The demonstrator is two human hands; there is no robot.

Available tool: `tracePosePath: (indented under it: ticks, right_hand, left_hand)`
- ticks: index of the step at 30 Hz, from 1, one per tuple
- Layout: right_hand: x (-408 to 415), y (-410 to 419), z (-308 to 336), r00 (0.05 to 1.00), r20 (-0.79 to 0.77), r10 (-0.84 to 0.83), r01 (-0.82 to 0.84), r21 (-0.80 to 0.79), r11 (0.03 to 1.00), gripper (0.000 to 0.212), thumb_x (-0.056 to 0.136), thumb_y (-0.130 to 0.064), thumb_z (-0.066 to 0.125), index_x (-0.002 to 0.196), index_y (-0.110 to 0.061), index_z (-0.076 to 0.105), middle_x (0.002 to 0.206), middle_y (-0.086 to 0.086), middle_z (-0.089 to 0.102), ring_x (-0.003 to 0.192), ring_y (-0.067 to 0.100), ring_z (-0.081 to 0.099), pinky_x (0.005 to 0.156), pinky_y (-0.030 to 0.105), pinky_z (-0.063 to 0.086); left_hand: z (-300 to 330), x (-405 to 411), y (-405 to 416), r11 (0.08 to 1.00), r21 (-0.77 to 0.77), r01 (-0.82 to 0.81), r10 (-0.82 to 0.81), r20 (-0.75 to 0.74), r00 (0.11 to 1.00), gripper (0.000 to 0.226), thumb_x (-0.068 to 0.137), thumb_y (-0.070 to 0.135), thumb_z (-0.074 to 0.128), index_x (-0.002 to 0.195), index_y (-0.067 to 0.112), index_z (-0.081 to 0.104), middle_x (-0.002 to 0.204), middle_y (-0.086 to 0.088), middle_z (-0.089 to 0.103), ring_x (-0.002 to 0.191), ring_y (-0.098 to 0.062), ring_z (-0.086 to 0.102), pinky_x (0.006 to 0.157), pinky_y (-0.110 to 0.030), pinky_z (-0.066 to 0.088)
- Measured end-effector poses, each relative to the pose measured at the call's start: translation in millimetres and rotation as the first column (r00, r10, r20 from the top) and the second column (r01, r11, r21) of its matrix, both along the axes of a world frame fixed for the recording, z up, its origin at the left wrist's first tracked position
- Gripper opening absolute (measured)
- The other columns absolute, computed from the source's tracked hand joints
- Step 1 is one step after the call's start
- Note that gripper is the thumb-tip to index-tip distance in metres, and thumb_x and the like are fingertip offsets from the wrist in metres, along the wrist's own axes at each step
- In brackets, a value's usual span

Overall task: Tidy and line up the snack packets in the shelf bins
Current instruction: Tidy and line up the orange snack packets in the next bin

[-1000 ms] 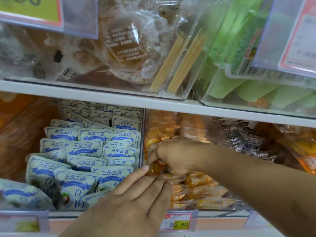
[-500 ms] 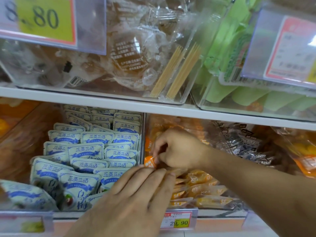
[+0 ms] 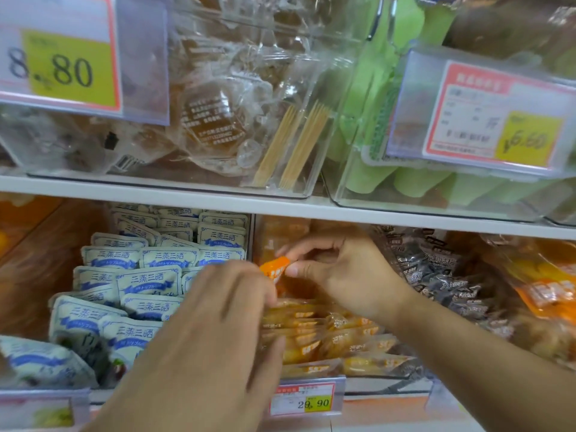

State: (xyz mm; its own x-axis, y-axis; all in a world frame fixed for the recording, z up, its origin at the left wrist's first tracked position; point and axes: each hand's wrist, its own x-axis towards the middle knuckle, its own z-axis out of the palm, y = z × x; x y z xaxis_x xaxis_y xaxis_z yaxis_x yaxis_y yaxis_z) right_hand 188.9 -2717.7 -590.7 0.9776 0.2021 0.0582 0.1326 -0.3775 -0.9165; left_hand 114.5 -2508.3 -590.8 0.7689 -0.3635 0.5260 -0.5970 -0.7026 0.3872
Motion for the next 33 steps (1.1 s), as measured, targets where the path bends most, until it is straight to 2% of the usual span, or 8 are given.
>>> tracePosePath:
  ticks: [4, 10, 13, 16, 21, 26, 30, 33]
  right_hand:
    - [-28.1, 6.2, 6.9, 0.983, 0.176, -0.052, 0.042, 0.06, 0.997, 0.012, 0.081, 0.004, 0.084, 0.084, -0.007, 0.082, 0.101, -0.006, 0.081, 0.095, -0.001, 0.072, 0.086, 0.012, 0.049]
    - [-57.2, -4.4, 1.3, 0.902, 0.381, -0.203, 0.302, -0.22, 0.928, 0.039, 0.079, -0.027, 0.087, 0.112, -0.042, 0.072, 0.117, -0.016, 0.067, 0.121, 0.006, 0.056, 0.107, 0.026, 0.041]
    - [-64.9, -11.8, 6.1, 0.919, 0.252, -0.303, 0.339, -0.114, 0.934, 0.053, 0.079, -0.019, 0.09, 0.12, -0.037, 0.063, 0.115, -0.018, 0.069, 0.114, 0.001, 0.061, 0.097, 0.018, 0.045]
    - [-70.0, -14.8, 15.8, 0.955, 0.146, -0.257, 0.252, 0.051, 0.966, 0.026, 0.085, -0.005, 0.084, 0.096, -0.027, 0.074, 0.094, -0.007, 0.079, 0.092, 0.007, 0.073, 0.083, 0.022, 0.053]
    - [-69.5, -27.2, 15.9, 0.857, 0.361, -0.367, 0.41, -0.048, 0.911, 0.015, 0.095, -0.017, 0.076, 0.088, -0.03, 0.076, 0.078, -0.007, 0.076, 0.073, 0.016, 0.071, 0.071, 0.039, 0.058]
    - [-60.9, -30.0, 9.5, 0.79, 0.551, -0.269, 0.47, -0.261, 0.843, 0.006, 0.097, -0.021, 0.073, 0.094, -0.024, 0.077, 0.08, -0.013, 0.074, 0.076, 0.008, 0.068, 0.07, 0.035, 0.054]
    - [-47.0, -28.8, 7.3, 0.903, 0.416, -0.104, 0.327, -0.509, 0.796, 0.009, 0.099, -0.03, 0.063, 0.09, -0.027, 0.064, 0.078, -0.012, 0.067, 0.078, 0.015, 0.063, 0.071, 0.041, 0.055]
    - [-39.8, -17.1, 9.8, 0.962, 0.273, 0.001, 0.175, -0.619, 0.765, 0.021, 0.099, -0.034, 0.056, 0.117, -0.04, 0.065, 0.1, -0.016, 0.075, 0.099, 0.015, 0.069, 0.087, 0.04, 0.058]
  left_hand:
    - [19.5, 11.9, 0.6, 0.972, -0.087, -0.219, 0.19, -0.259, 0.947, 0.058, 0.076, 0.06, 0.068, 0.122, 0.044, 0.037, 0.109, 0.025, 0.037, 0.098, -0.001, 0.047, 0.076, -0.028, 0.044]
    - [21.9, 6.8, -0.4, 0.983, -0.118, -0.143, 0.101, -0.309, 0.946, 0.014, 0.091, 0.048, 0.062, 0.092, 0.036, 0.069, 0.076, 0.013, 0.066, 0.082, -0.004, 0.058, 0.067, -0.023, 0.045]
    - [23.9, 4.0, -1.1, 0.938, -0.308, -0.159, 0.029, -0.388, 0.921, 0.011, 0.088, 0.038, 0.071, 0.08, 0.045, 0.076, 0.074, 0.022, 0.071, 0.07, 0.002, 0.062, 0.064, -0.011, 0.044]
    - [27.7, 4.6, -0.2, 0.886, -0.437, -0.157, -0.091, -0.494, 0.865, 0.014, 0.087, 0.032, 0.075, 0.085, 0.045, 0.08, 0.084, 0.024, 0.076, 0.087, 0.003, 0.069, 0.075, -0.007, 0.047]
    - [16.9, 16.2, 6.6, 0.976, -0.144, -0.165, 0.089, -0.431, 0.898, 0.041, 0.092, 0.038, 0.07, 0.127, 0.055, 0.056, 0.118, 0.039, 0.059, 0.108, 0.011, 0.054, 0.089, -0.017, 0.04]
    - [7.7, 21.0, 12.6, 0.999, 0.015, -0.043, 0.045, -0.368, 0.929, 0.042, 0.098, 0.037, 0.055, 0.139, 0.045, 0.048, 0.138, 0.04, 0.036, 0.133, 0.011, 0.033, 0.111, -0.014, 0.025]
    - [4.9, 25.1, 12.4, 0.998, 0.058, -0.01, 0.03, -0.361, 0.932, 0.048, 0.1, 0.04, 0.049, 0.147, 0.041, 0.038, 0.145, 0.037, 0.03, 0.139, 0.007, 0.026, 0.109, -0.013, 0.02]
    - [2.9, 27.6, 13.9, 0.999, 0.049, 0.007, 0.011, -0.365, 0.931, 0.046, 0.099, 0.041, 0.048, 0.145, 0.042, 0.039, 0.145, 0.037, 0.03, 0.138, 0.008, 0.027, 0.108, -0.014, 0.024]
